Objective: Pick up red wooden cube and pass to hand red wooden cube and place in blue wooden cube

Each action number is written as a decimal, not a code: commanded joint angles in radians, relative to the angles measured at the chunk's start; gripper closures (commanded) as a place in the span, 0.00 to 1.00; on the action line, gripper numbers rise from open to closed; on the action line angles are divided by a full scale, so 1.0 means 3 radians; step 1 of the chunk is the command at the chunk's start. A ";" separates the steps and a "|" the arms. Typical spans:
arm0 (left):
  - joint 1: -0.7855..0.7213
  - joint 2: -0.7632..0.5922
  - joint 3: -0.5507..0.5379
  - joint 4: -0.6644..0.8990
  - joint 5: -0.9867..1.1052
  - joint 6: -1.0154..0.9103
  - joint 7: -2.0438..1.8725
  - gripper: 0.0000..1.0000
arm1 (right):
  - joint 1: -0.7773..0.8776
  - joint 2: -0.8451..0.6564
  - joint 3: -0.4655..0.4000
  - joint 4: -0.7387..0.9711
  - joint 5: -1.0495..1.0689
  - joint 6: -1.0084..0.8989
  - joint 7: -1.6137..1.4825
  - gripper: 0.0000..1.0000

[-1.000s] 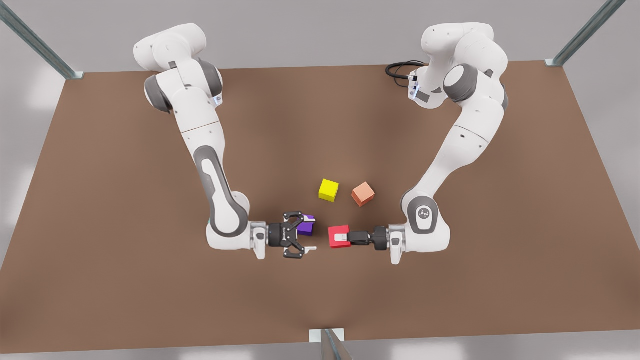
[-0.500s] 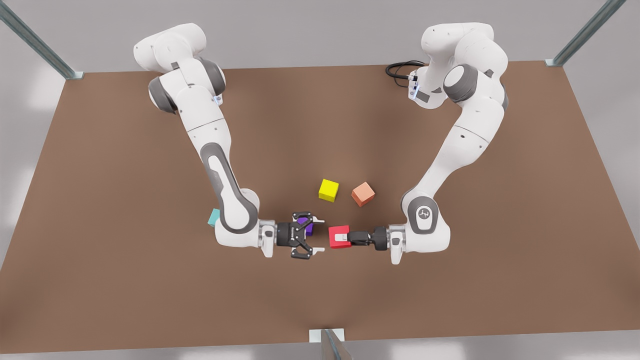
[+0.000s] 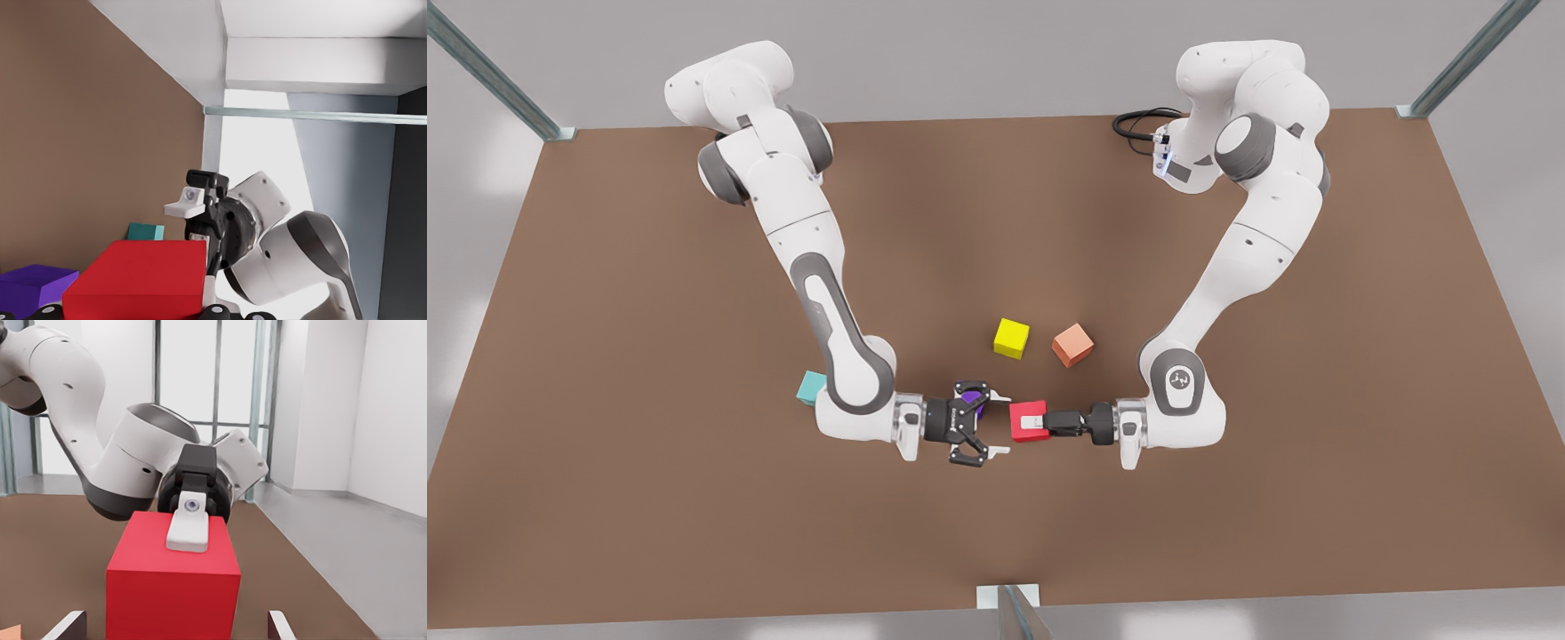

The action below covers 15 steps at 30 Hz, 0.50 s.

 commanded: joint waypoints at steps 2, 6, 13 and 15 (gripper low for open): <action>-0.0004 -0.0006 -0.0003 0.0001 -0.0021 -0.0010 0.0069 0.32 | 0.0018 -0.0004 0.0000 0.0005 -0.0007 0.0053 0.0181 0.00; -0.0009 -0.0001 -0.0003 0.0001 -0.0021 -0.0005 0.0069 0.32 | 0.0059 -0.0004 0.0000 0.0030 -0.0002 0.0069 0.0253 0.00; -0.0009 -0.0001 -0.0003 0.0006 -0.0021 0.0000 0.0069 0.32 | 0.0161 -0.0004 0.0072 0.0045 -0.0002 0.0247 0.0360 0.00; -0.0014 -0.0001 -0.0003 0.0006 -0.0026 0.0005 0.0069 0.32 | 0.0146 0.0124 0.0302 0.0239 0.0003 0.0570 0.0380 0.00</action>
